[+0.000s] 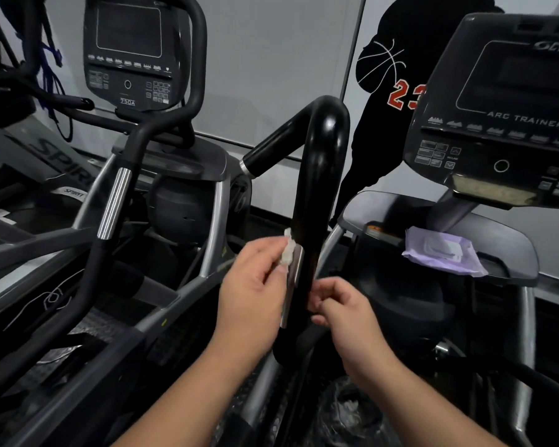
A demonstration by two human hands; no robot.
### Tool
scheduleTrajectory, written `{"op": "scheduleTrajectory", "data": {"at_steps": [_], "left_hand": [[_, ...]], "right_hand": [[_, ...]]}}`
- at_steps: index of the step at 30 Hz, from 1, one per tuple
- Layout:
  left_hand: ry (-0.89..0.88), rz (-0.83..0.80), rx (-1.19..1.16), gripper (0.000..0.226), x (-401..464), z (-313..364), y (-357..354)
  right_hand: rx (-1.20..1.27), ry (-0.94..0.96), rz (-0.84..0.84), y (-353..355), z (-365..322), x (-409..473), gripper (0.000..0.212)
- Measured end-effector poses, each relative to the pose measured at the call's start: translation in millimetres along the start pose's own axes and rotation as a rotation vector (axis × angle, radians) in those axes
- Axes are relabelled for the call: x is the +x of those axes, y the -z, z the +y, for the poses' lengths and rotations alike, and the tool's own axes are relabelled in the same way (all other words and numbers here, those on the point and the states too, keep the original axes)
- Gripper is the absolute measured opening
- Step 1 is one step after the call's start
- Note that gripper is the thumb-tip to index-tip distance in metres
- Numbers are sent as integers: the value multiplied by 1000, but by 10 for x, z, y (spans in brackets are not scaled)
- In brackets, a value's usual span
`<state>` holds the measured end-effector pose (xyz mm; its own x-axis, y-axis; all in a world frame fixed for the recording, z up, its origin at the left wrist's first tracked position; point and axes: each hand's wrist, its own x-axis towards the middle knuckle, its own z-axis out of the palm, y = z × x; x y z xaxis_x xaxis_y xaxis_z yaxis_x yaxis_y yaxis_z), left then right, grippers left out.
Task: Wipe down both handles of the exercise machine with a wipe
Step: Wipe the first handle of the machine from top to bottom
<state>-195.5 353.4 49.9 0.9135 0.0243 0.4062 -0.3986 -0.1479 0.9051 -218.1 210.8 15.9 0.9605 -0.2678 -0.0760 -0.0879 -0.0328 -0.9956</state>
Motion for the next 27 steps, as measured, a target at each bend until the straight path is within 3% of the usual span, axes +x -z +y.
{"op": "scheduleTrajectory", "data": {"at_steps": [3, 9, 14, 20, 23, 27], "left_hand": [[-35, 15, 81, 39, -119, -92, -16], [-165, 85, 131, 22, -85, 10, -32], [-81, -1, 213, 20, -359, -231, -66], [-191, -33, 265, 21, -255, -169, -65], [-104, -100, 319, 23, -465, -331, -41], [-144, -26, 288, 16, -404, -297, -69]], "right_hand": [[-75, 55, -12, -44, 44, -103, 38], [-189, 168, -65, -22, 57, -125, 26], [-273, 163, -70, 5, 44, -126, 22], [-279, 192, -73, 4, 85, -125, 26], [-290, 182, -67, 12, 84, -152, 24], [-313, 195, -53, 36, 92, -149, 30]]}}
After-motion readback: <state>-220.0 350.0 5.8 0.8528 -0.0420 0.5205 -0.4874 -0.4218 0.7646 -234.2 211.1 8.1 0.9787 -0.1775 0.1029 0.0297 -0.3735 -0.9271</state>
